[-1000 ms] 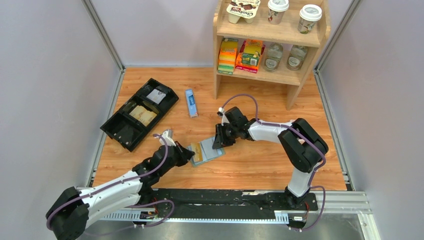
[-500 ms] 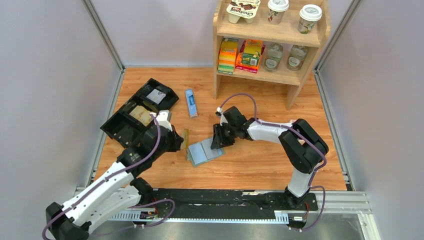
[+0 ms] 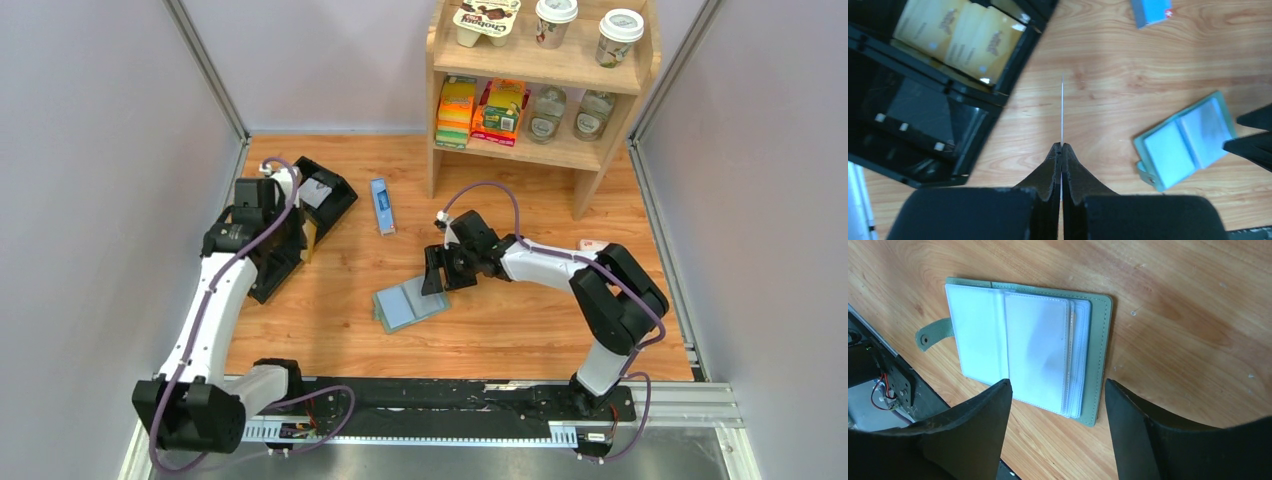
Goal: Take the credit cards out of the card holder
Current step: Place the credit card in the storage box.
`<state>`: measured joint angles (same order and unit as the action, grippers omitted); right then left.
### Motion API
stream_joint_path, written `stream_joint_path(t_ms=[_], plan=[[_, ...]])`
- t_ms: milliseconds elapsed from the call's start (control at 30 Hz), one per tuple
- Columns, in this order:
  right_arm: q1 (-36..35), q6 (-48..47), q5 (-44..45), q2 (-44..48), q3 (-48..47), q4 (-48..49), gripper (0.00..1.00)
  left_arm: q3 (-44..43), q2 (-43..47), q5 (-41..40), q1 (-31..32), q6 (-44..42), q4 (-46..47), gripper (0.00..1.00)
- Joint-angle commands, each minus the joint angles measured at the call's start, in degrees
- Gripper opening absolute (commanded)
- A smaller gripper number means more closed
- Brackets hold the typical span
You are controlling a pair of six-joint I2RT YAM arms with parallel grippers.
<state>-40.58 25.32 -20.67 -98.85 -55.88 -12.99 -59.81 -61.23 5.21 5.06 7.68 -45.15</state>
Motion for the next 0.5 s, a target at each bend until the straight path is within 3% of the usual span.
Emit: stream_joint_path(t_ms=[0, 167, 467], plan=[[-0.1, -1.2, 1.0, 3.6, 1.3, 1.9, 0.73, -4.9, -3.4, 4.5, -4.7, -11.4, -2.1, 0.00], [-0.1, -0.6, 0.3, 5.4, 3.2, 4.2, 0.79, -8.4, -8.8, 7.4, -10.3, -17.3, 1.6, 0.00], [-0.1, 0.0, 1.2, 9.8, 6.2, 6.2, 0.86, -12.3, -22.3, 4.7, -12.8, -23.6, 4.6, 0.00]])
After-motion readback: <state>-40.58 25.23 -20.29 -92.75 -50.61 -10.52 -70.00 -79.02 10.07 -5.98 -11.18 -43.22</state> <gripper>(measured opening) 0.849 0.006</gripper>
